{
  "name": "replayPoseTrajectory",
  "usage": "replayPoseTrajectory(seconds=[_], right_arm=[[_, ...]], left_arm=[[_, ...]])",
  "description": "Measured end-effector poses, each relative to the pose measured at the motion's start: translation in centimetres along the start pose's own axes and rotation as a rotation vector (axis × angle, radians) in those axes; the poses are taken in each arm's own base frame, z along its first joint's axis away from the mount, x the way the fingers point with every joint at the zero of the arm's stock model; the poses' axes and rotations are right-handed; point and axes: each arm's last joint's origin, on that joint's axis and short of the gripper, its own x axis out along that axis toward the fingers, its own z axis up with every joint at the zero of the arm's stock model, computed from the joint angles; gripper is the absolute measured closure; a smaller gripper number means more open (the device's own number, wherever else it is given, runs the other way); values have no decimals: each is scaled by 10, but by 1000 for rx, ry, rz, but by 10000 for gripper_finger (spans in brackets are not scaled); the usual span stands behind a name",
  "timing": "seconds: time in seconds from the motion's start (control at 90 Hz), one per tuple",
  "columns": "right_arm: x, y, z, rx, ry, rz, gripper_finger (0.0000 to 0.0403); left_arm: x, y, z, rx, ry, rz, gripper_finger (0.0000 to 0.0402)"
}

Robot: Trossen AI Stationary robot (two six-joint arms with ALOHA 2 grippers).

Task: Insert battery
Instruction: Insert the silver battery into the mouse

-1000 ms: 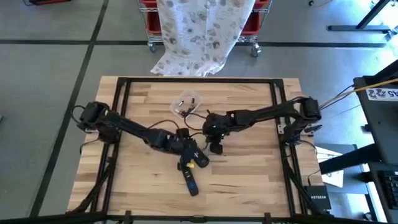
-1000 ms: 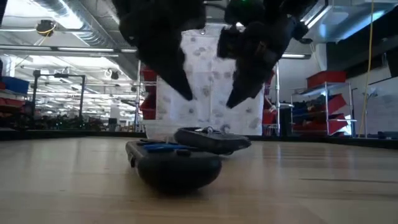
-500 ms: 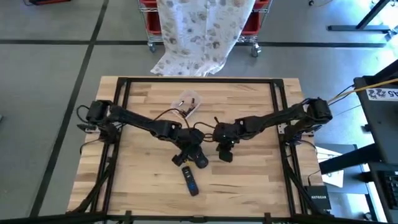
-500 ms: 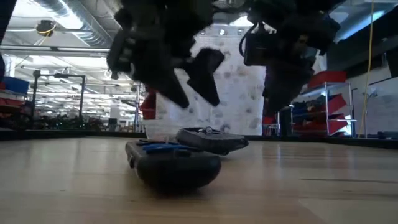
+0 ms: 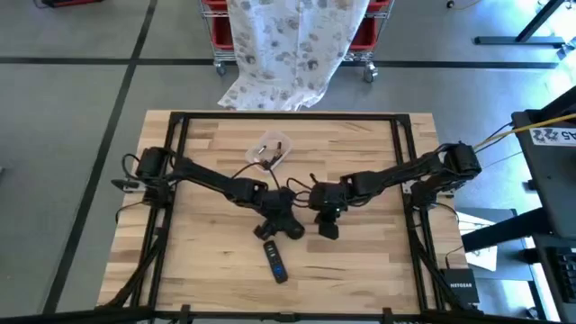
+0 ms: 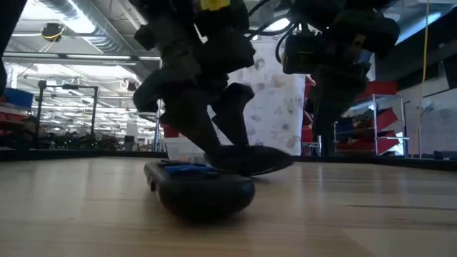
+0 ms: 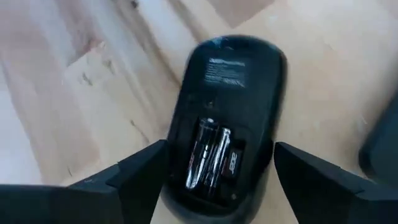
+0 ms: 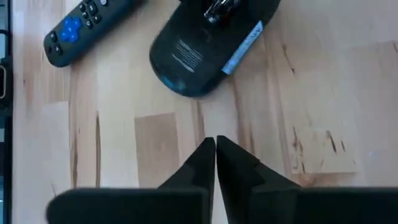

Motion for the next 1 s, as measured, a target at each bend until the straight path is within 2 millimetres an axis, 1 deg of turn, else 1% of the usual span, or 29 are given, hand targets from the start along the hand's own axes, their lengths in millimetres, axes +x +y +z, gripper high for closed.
replayPoseTrajectory(seconds=[0.122,0.222,0.344,0.511,0.622,0.756,1.0], right_arm=[[0,0,2,-7,-14,4,403],[0,1,5,-20,-53,19,403],[-1,4,11,-56,-117,30,403],[-1,4,17,-103,-189,-19,403],[6,1,17,-115,-177,-26,403],[20,0,18,-138,-167,33,403],[35,-3,19,-169,-168,42,403]], left_arm=[[0,-7,3,-135,2,1,125],[1,-13,6,-215,9,35,125],[1,-21,9,-250,9,66,125],[1,-27,13,-296,2,128,125],[1,-27,13,-330,6,150,125],[1,-27,12,-373,7,162,125],[1,-28,13,-380,6,170,125]])
